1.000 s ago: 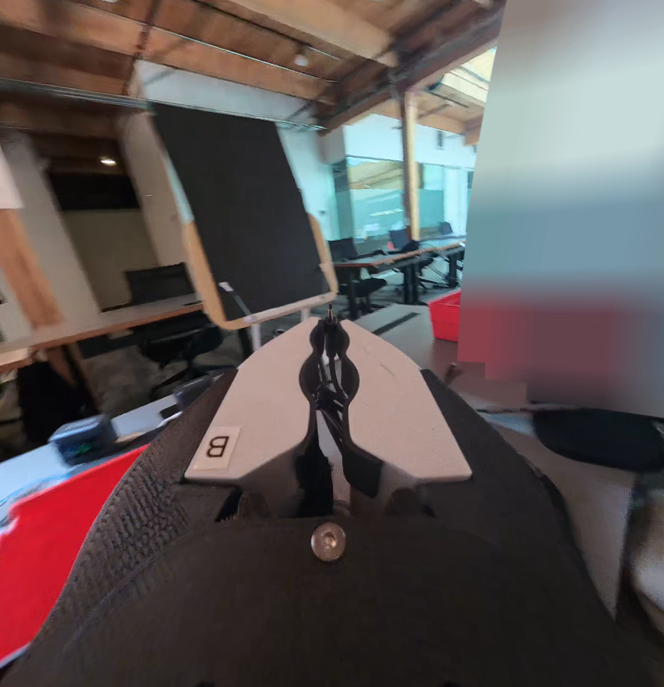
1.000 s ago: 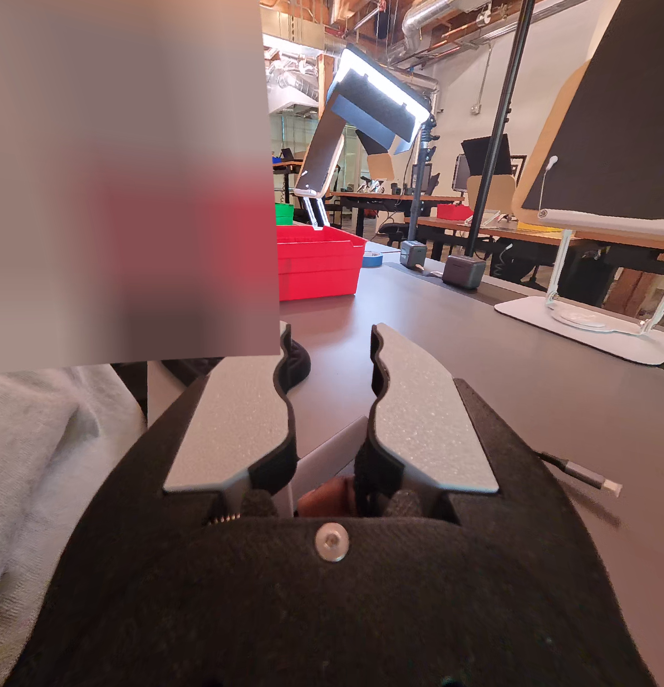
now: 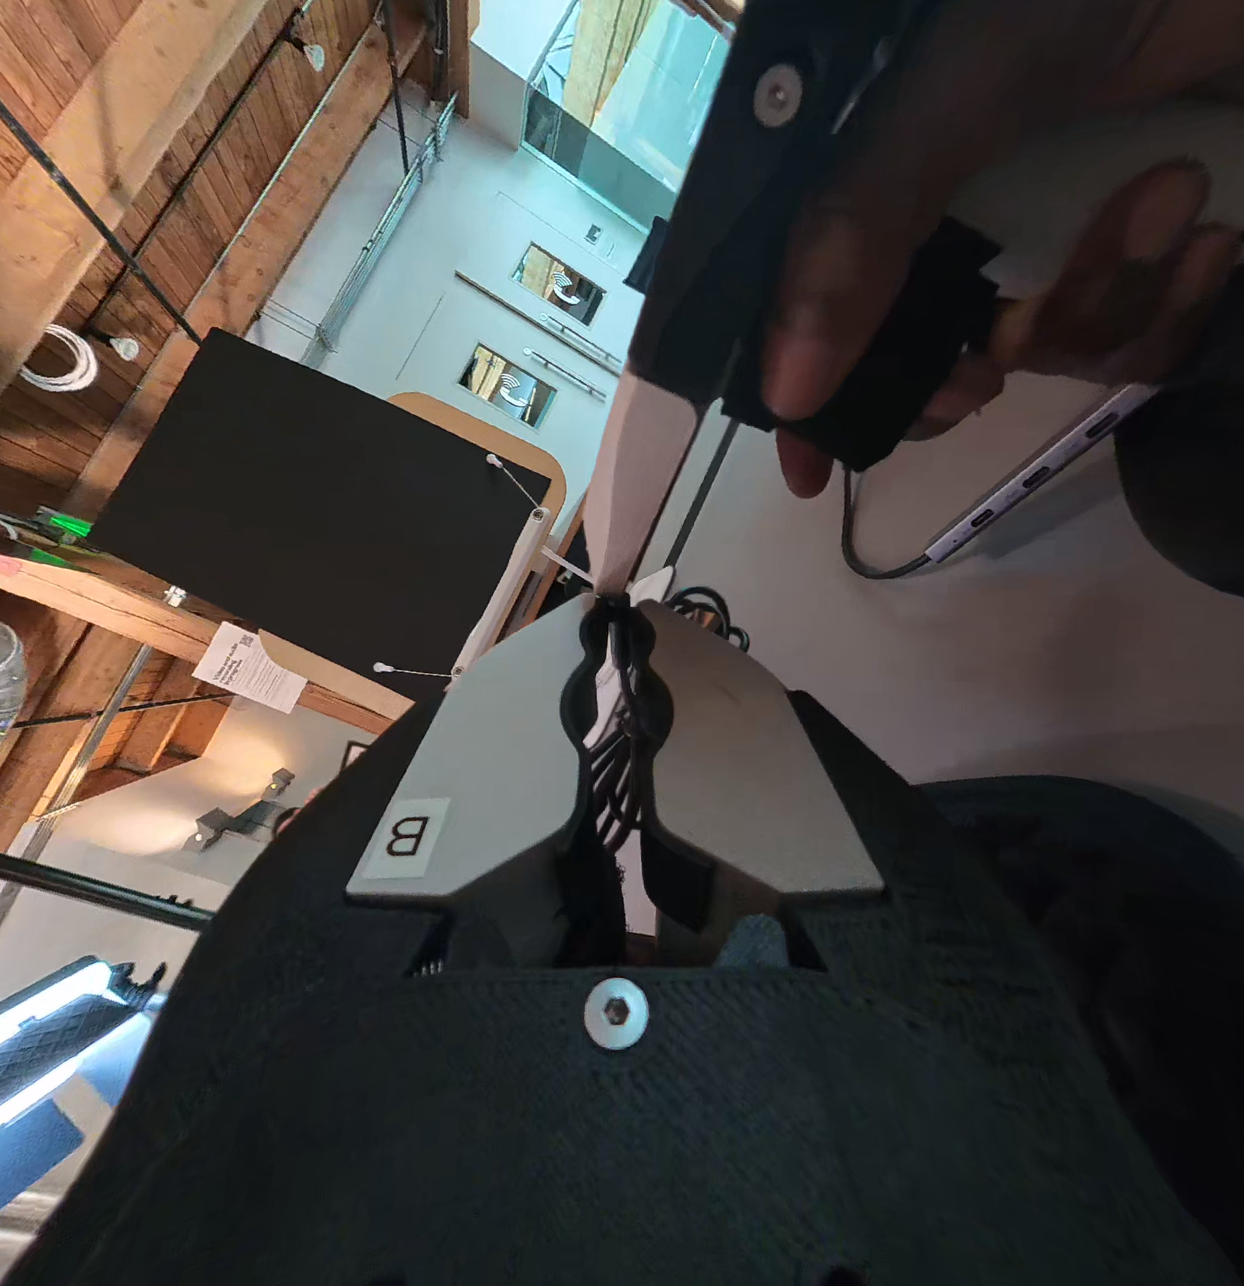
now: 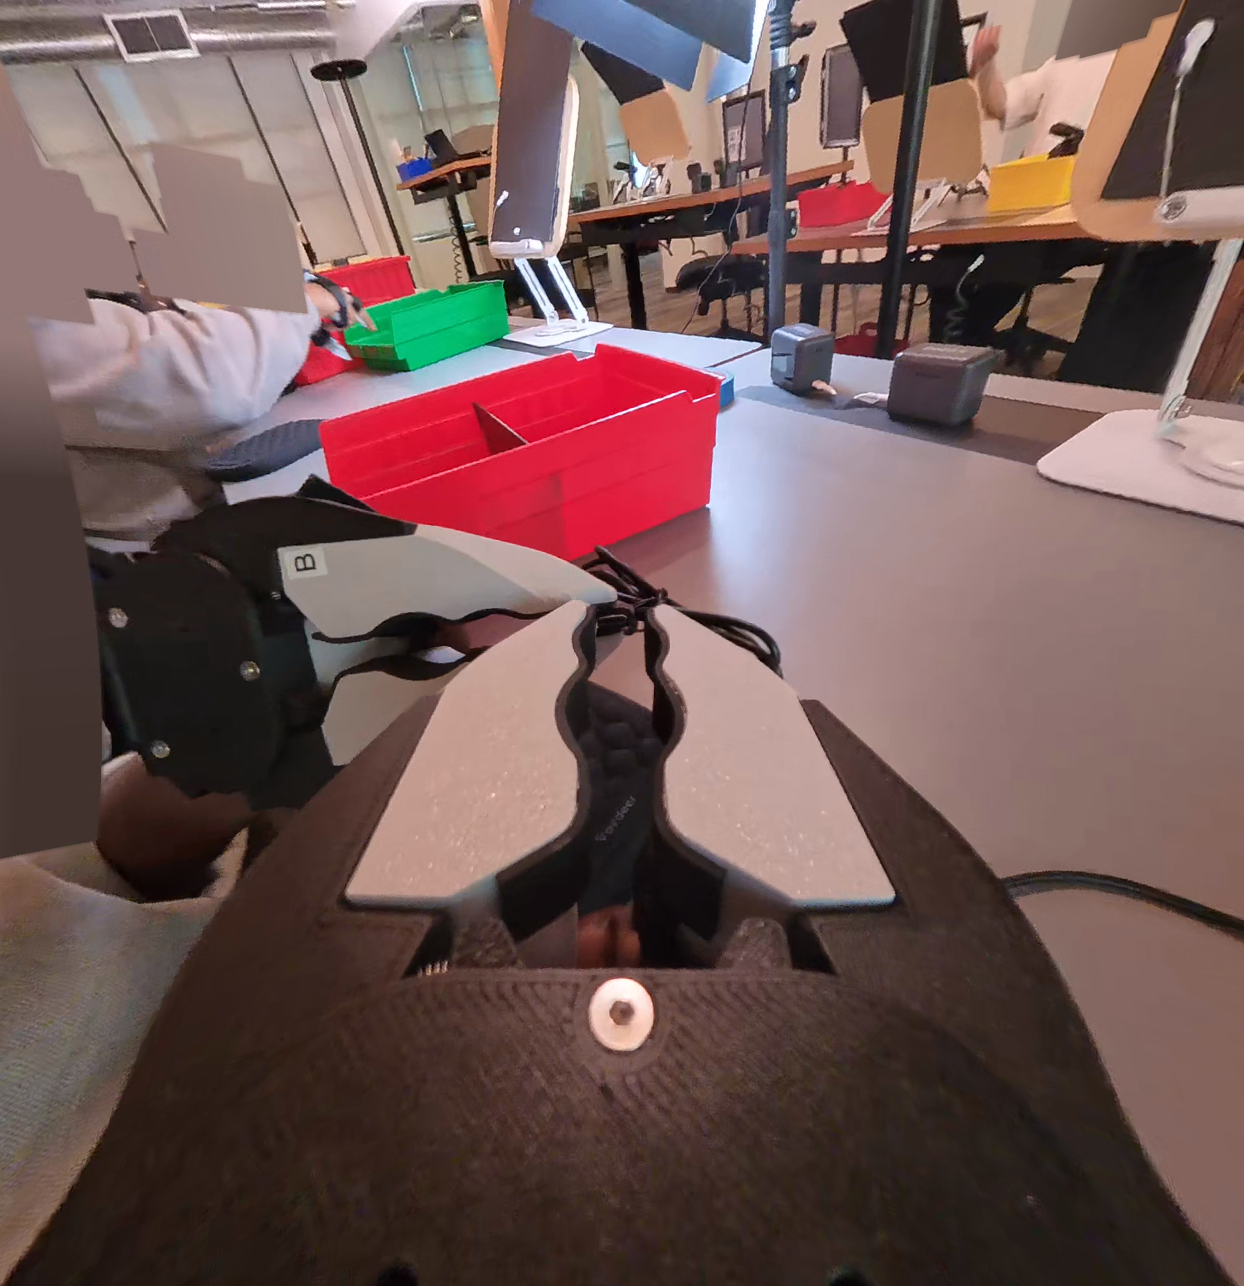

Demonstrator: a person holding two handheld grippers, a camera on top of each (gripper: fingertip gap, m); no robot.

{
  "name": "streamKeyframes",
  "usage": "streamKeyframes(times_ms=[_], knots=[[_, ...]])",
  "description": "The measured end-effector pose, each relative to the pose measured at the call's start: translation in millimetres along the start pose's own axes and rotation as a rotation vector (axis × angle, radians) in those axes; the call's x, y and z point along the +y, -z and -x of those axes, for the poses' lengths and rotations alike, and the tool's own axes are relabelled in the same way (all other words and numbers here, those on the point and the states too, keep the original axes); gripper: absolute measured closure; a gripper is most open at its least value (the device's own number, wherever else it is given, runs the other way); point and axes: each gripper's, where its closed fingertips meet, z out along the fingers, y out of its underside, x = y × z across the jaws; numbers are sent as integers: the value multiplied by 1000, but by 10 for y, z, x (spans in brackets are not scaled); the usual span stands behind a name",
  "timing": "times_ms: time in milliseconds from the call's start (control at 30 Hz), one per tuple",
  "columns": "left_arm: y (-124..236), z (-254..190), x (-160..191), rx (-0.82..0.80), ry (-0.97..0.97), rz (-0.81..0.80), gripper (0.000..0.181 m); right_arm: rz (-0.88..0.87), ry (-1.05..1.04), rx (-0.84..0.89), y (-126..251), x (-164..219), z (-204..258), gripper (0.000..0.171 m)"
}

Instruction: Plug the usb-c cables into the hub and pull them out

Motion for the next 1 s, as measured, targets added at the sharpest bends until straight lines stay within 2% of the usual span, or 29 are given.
streamKeyframes(times_ms=[133,267,367,500,633,700,767,833,933,1000], knots=[[-3,-29,-8,-1,-14,-10,175,-2,-12,-33,14,25,16,165],[2,5,-82,14,124,-83,168,-54,-31,-110,106,-27,38,165],[-16,-1,-46,34,185,-81,163,-77,-98,-169,184,-53,30,165],[-52,-99,-62,42,118,-74,175,-78,-135,-216,229,-23,45,165],[-62,-155,-71,50,28,-50,176,-36,-79,-212,280,54,21,164],[-67,-176,-72,46,-34,-42,176,9,-46,-191,283,92,4,146],[-76,-209,-85,52,-77,-40,176,47,-10,-196,277,123,32,147],[-80,-241,-116,63,-83,-51,176,66,29,-179,259,138,23,162],[-77,-284,-121,98,-9,-62,172,108,71,-177,270,171,16,163],[-64,-301,-156,163,153,-94,165,109,101,-199,306,167,38,164]])
